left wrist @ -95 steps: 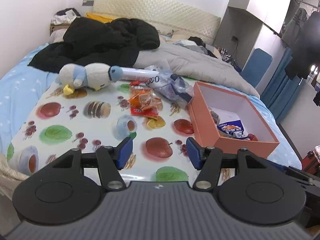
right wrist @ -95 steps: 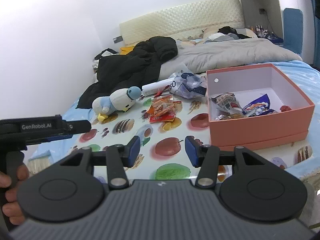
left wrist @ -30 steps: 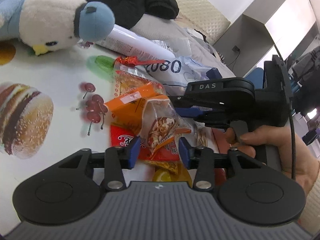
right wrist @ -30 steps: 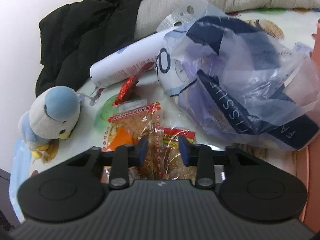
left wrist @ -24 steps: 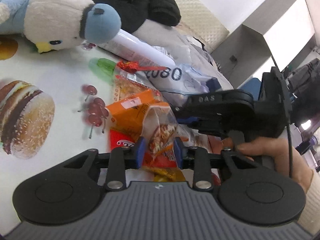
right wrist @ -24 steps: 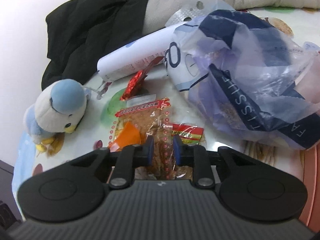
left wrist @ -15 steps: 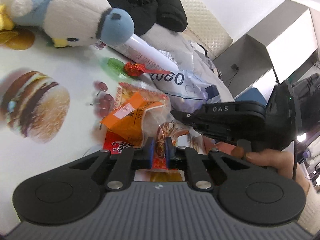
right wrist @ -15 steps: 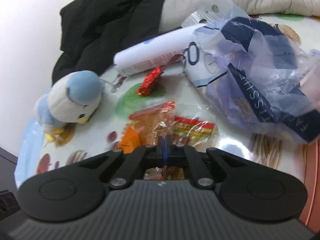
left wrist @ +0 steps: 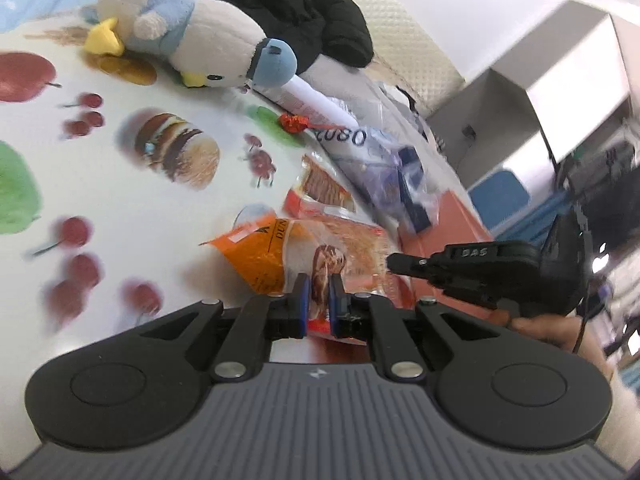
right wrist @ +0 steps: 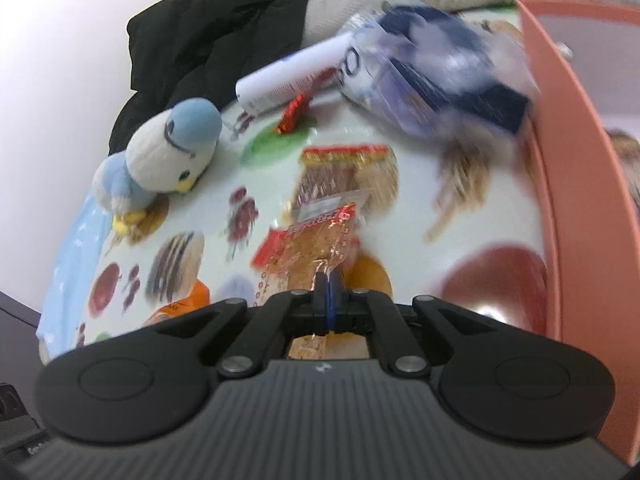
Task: Organize snacks
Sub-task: 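Grasp the orange packet with the left tool while the right tool grasps the clear meat-strip packet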
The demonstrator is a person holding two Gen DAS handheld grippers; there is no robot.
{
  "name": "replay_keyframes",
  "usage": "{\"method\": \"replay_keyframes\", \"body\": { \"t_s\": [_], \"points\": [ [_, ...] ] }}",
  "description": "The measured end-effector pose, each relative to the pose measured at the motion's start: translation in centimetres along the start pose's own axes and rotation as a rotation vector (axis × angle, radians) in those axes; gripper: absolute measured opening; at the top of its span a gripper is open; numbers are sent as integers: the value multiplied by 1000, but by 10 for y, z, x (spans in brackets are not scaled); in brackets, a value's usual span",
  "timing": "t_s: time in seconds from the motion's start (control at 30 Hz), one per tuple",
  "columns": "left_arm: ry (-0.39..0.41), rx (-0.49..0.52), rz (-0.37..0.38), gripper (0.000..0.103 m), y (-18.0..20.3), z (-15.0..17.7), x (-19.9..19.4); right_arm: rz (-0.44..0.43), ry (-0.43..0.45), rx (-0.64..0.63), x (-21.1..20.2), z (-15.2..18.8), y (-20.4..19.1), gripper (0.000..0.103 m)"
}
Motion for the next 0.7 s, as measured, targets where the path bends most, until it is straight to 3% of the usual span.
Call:
{"method": "replay_keyframes", "body": {
  "t_s": [0.17, 0.43, 0.6, 0.7],
  "points": [
    [-65, 10, 1, 10, -7, 31, -25, -30, -6, 6, -24, 43, 4, 3],
    [-92, -3, -44, 10, -13, 70, -62, -3, -12, -60, -59, 113, -31, 3],
    [-80, -58, -38, 10, -19, 82, -81, 14, -22, -51, -71, 138, -35, 3],
    [-58, -89, -48, 10, -25, 84, -87, 75, -11, -51, -76, 145, -29, 3]
  ]
}}
Point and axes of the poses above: each gripper's, at about its wrist camera, not at the fingertips, and x roughly the way its jaws point, y to its right, z to its underside, the point moved 3 cm from there along x, roughly the way its jaws point, and after that the axes turned 13 degrees about -y, right-handed, at the moved point
